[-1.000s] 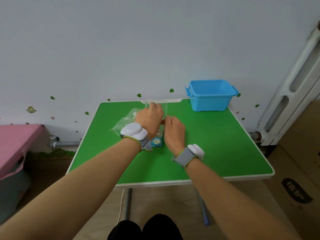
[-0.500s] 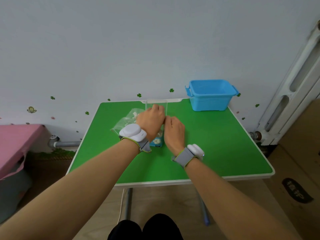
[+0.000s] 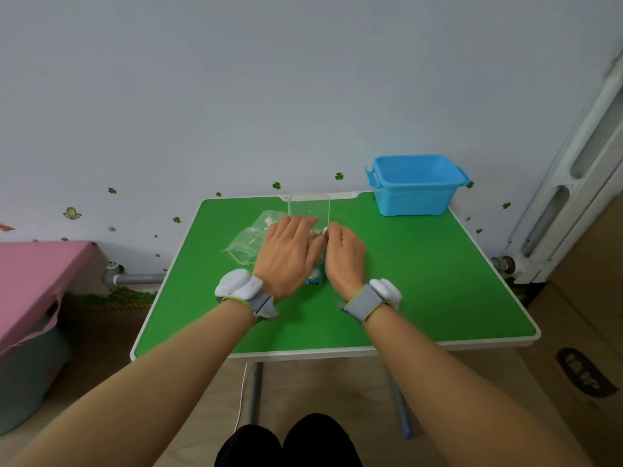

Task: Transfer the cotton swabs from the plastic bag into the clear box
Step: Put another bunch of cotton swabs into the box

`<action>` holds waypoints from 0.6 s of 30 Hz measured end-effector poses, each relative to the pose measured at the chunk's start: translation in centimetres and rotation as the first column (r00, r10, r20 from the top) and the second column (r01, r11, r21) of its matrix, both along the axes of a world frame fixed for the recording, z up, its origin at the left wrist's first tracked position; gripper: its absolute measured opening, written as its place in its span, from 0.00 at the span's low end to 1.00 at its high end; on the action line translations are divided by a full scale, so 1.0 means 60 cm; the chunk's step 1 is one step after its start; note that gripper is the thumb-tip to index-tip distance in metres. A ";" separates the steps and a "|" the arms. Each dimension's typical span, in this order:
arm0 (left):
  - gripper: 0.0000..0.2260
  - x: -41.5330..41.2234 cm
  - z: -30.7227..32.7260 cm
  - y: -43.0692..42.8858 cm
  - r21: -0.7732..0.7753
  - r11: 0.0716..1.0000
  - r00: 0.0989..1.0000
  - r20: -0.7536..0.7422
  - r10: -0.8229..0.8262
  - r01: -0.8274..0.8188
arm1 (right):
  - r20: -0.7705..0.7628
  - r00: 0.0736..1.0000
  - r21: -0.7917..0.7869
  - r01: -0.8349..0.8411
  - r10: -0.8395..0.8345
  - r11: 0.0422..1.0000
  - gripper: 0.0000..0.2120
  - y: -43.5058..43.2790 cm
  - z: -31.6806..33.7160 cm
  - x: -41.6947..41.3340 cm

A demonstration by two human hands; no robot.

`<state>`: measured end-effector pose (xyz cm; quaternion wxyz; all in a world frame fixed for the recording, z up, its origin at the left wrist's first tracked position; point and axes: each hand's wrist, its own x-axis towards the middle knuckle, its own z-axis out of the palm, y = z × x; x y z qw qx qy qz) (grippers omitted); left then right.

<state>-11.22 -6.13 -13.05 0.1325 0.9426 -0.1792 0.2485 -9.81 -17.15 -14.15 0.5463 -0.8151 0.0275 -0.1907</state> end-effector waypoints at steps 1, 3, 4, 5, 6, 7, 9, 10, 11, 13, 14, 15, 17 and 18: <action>0.22 -0.008 -0.003 0.004 0.035 0.999 0.999 0.024 -0.023 0.023 | -0.001 1.000 -0.004 0.000 0.000 1.000 0.18 0.000 0.000 0.000; 0.24 -0.021 -0.008 0.008 0.079 0.995 0.997 0.058 -0.060 0.055 | 0.002 1.000 -0.008 0.007 -0.007 1.000 0.18 -0.001 -0.002 0.001; 0.25 -0.025 -0.010 0.009 0.104 0.993 0.996 0.061 -0.070 0.063 | 0.003 1.000 -0.007 0.007 -0.007 1.000 0.19 -0.001 -0.002 0.001; 0.26 -0.027 -0.013 0.011 0.132 0.989 0.995 0.059 -0.078 0.069 | 0.000 1.000 -0.006 0.006 -0.006 1.000 0.19 -0.001 -0.003 0.001; 0.26 -0.028 -0.016 0.012 0.158 0.984 0.995 0.050 -0.087 0.078 | -0.006 1.000 -0.008 0.005 -0.005 1.000 0.20 -0.002 -0.003 0.000; 0.27 -0.028 -0.018 0.013 0.178 0.980 0.995 0.031 -0.096 0.089 | -0.012 1.000 -0.011 0.005 -0.005 1.000 0.20 -0.003 -0.003 0.000; 0.28 -0.029 -0.022 0.014 0.202 0.974 0.994 -0.016 -0.104 0.105 | -0.015 1.000 -0.014 0.002 -0.002 1.000 0.19 -0.004 -0.004 0.000; 0.28 -0.029 -0.023 0.014 0.204 0.973 0.994 -0.022 -0.105 0.107 | -0.012 1.000 -0.015 -0.001 0.001 1.000 0.19 -0.004 -0.004 0.000; 0.28 -0.029 -0.025 0.015 0.201 0.974 0.995 -0.019 -0.102 0.104 | -0.007 1.000 -0.018 -0.005 0.004 1.000 0.19 -0.004 -0.004 0.000; 0.29 -0.029 -0.028 0.015 0.195 0.977 0.996 -0.005 -0.084 0.084 | 0.001 1.000 -0.023 -0.007 0.007 1.000 0.20 -0.004 -0.004 0.000; 0.29 -0.028 -0.029 0.016 0.191 0.979 0.998 0.005 -0.070 0.068 | 0.001 1.000 -0.026 -0.008 0.008 1.000 0.21 -0.004 -0.004 -0.001; 0.30 -0.028 -0.030 0.016 0.190 0.980 0.998 0.009 -0.055 0.052 | 0.002 1.000 -0.034 -0.009 0.009 0.999 0.21 -0.003 -0.004 -0.002; 0.31 -0.028 -0.032 0.016 0.203 0.979 0.999 -0.010 -0.036 0.037 | 0.013 1.000 -0.058 -0.009 0.010 0.998 0.23 -0.002 -0.003 -0.003; 0.31 -0.028 -0.033 0.016 0.213 0.976 0.999 -0.018 -0.036 0.039 | 0.020 1.000 -0.065 -0.009 0.010 0.998 0.24 -0.002 -0.003 -0.004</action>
